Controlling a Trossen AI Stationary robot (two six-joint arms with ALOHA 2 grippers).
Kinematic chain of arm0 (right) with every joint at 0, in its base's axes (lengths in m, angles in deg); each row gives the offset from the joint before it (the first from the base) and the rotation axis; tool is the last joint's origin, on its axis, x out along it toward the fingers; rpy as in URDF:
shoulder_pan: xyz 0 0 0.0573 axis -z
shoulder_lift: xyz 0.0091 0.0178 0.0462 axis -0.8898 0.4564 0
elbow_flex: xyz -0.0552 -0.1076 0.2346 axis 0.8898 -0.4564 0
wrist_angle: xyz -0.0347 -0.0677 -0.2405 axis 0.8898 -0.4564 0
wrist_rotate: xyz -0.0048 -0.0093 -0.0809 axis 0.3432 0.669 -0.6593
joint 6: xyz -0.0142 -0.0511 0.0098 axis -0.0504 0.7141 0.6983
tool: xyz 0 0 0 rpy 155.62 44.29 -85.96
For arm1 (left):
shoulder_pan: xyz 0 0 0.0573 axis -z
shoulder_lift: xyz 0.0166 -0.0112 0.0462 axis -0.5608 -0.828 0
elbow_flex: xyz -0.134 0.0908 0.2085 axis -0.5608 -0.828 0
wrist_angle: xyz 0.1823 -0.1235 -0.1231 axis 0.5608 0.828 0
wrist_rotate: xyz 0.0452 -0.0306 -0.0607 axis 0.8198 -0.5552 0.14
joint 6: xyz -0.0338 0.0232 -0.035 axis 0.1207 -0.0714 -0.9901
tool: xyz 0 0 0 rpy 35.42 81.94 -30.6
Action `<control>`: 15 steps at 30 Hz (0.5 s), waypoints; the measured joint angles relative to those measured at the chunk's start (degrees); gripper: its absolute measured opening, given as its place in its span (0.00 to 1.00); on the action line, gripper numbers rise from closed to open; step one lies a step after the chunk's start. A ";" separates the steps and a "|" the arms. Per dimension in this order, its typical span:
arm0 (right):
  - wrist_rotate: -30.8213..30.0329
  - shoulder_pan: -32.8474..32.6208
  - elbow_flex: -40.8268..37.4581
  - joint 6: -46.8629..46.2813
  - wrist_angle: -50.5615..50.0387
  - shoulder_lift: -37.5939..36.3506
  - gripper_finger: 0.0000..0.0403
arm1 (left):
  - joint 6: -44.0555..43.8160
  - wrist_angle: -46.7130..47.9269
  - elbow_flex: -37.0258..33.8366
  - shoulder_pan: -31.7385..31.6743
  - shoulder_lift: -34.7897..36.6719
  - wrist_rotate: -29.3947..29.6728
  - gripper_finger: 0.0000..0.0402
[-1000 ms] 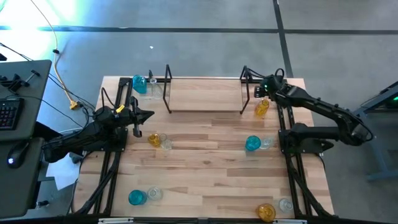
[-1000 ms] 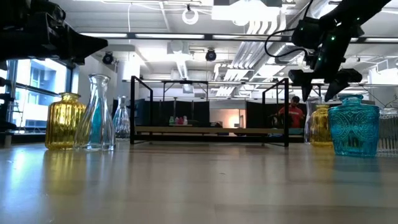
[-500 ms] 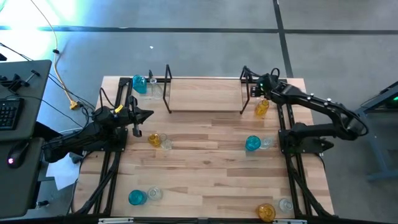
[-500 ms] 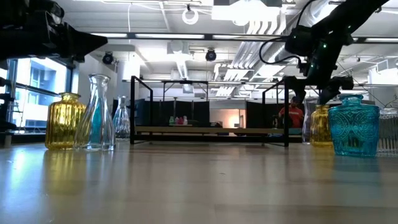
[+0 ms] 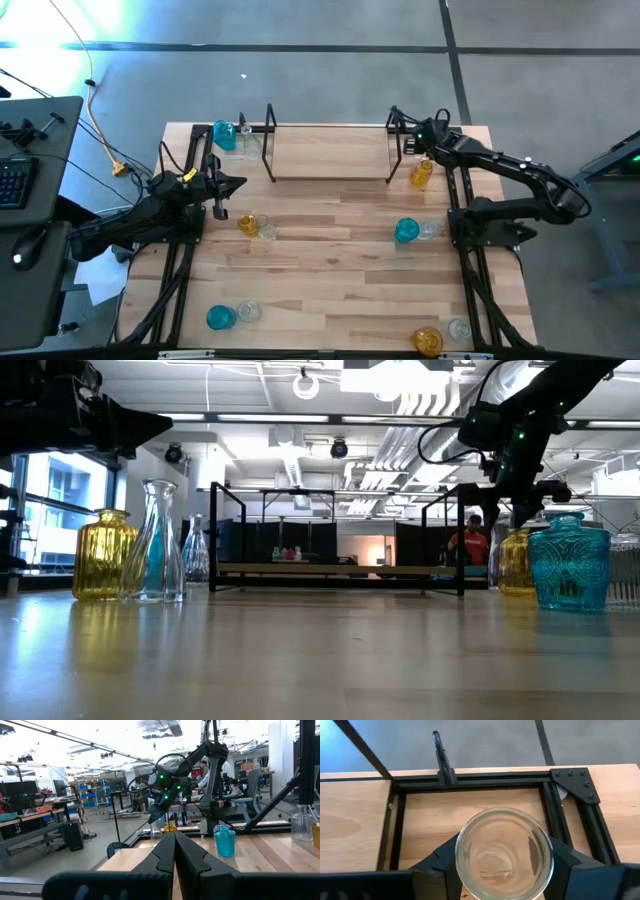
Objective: Sort vases onto shelf
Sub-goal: Put the transparent vase on the shelf
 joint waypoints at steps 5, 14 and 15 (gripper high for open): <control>-0.19 -0.43 4.17 -0.34 -5.23 -0.88 0.43 | -0.04 0.04 0.00 0.00 0.01 0.00 0.00; -7.65 -4.52 26.02 0.49 -20.10 -0.88 0.42 | -0.16 0.09 0.00 0.00 0.01 -0.04 0.00; -7.79 -4.95 28.49 0.97 -20.16 -0.89 0.42 | -0.17 0.07 0.00 0.00 0.01 -0.04 0.00</control>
